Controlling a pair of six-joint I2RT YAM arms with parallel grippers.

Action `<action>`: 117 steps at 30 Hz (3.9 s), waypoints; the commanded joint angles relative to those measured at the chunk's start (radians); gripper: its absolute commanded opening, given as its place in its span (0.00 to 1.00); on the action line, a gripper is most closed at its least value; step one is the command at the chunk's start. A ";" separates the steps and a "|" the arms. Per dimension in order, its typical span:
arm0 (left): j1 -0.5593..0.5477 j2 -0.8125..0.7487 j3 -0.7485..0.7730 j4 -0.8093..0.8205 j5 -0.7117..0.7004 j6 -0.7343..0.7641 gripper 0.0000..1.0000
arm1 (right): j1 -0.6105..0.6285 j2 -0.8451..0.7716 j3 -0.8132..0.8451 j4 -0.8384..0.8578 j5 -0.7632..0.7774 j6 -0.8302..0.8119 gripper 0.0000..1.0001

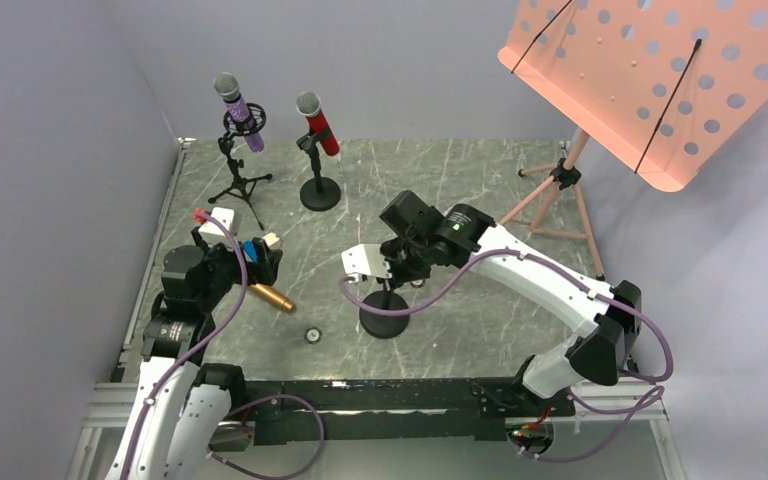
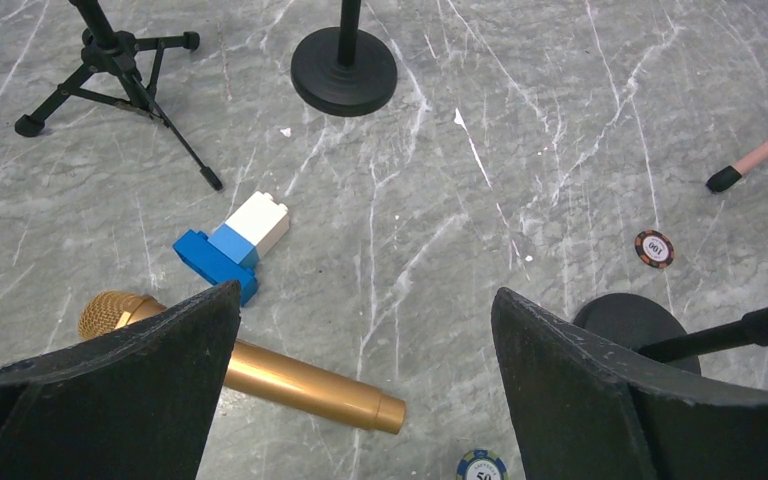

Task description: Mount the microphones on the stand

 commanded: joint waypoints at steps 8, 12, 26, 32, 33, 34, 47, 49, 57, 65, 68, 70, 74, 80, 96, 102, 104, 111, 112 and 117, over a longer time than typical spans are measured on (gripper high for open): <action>-0.002 0.000 -0.007 0.060 0.071 0.011 0.99 | 0.024 -0.055 0.051 -0.076 -0.211 -0.053 0.58; -0.001 -0.002 -0.012 0.077 0.160 0.024 0.99 | -0.038 -0.072 0.111 -0.146 -0.315 -0.084 0.59; -0.456 -0.076 -0.163 0.329 0.233 -0.066 0.99 | -0.668 -0.493 -0.443 0.246 -0.948 -0.001 0.74; -0.781 -0.079 -0.386 0.610 -0.060 0.025 0.99 | -0.792 -0.540 -0.695 0.246 -1.155 -0.226 0.89; -0.812 -0.052 -0.423 0.685 -0.101 0.052 0.99 | -0.798 -0.549 -0.697 0.266 -1.159 -0.199 0.90; -0.837 -0.010 -0.451 0.753 -0.139 0.077 0.99 | -0.806 -0.551 -0.698 0.278 -1.165 -0.181 0.90; -0.898 0.824 -0.452 1.690 -0.278 0.201 0.98 | -0.845 -0.595 -0.718 0.376 -1.114 -0.078 0.90; -0.898 0.919 -0.430 1.788 -0.284 0.195 0.97 | -0.846 -0.594 -0.718 0.375 -1.116 -0.078 0.90; -0.900 1.166 -0.366 2.002 -0.231 0.179 0.83 | -0.849 -0.598 -0.720 0.375 -1.108 -0.081 0.90; -0.901 1.157 -0.379 1.958 -0.218 0.189 0.29 | -0.851 -0.594 -0.721 0.374 -1.108 -0.081 0.91; -0.900 1.142 -0.397 1.943 -0.210 0.234 0.17 | -0.850 -0.593 -0.722 0.377 -1.103 -0.079 0.90; -0.893 1.127 -0.423 1.957 -0.132 0.310 0.08 | -0.851 -0.594 -0.725 0.381 -1.100 -0.077 0.91; -0.771 1.050 -0.455 1.933 0.230 0.287 0.03 | -0.852 -0.594 -0.727 0.384 -1.099 -0.073 0.91; -0.538 1.087 -0.349 1.972 0.749 -0.027 0.01 | -0.854 -0.597 -0.731 0.390 -1.098 -0.070 0.91; -0.518 1.302 -0.127 1.772 0.742 0.026 0.34 | -0.855 -0.591 -0.739 0.392 -1.085 -0.078 0.92; -0.518 1.216 -0.238 1.815 0.591 0.095 0.87 | -0.855 -0.584 -0.738 0.389 -1.086 -0.081 0.92; -0.518 1.168 -0.270 1.811 0.568 0.103 0.99 | -0.854 -0.582 -0.737 0.386 -1.086 -0.084 0.92; -0.556 0.915 -0.464 1.719 0.400 0.157 0.99 | -0.854 -0.559 -0.734 0.383 -1.085 -0.098 0.90; -0.558 0.854 -0.490 1.689 0.368 0.138 0.99 | -0.853 -0.546 -0.725 0.374 -1.090 -0.106 0.89; -0.557 0.402 -0.496 1.159 0.196 0.021 0.99 | -0.831 -0.411 -0.584 0.250 -1.116 -0.153 0.70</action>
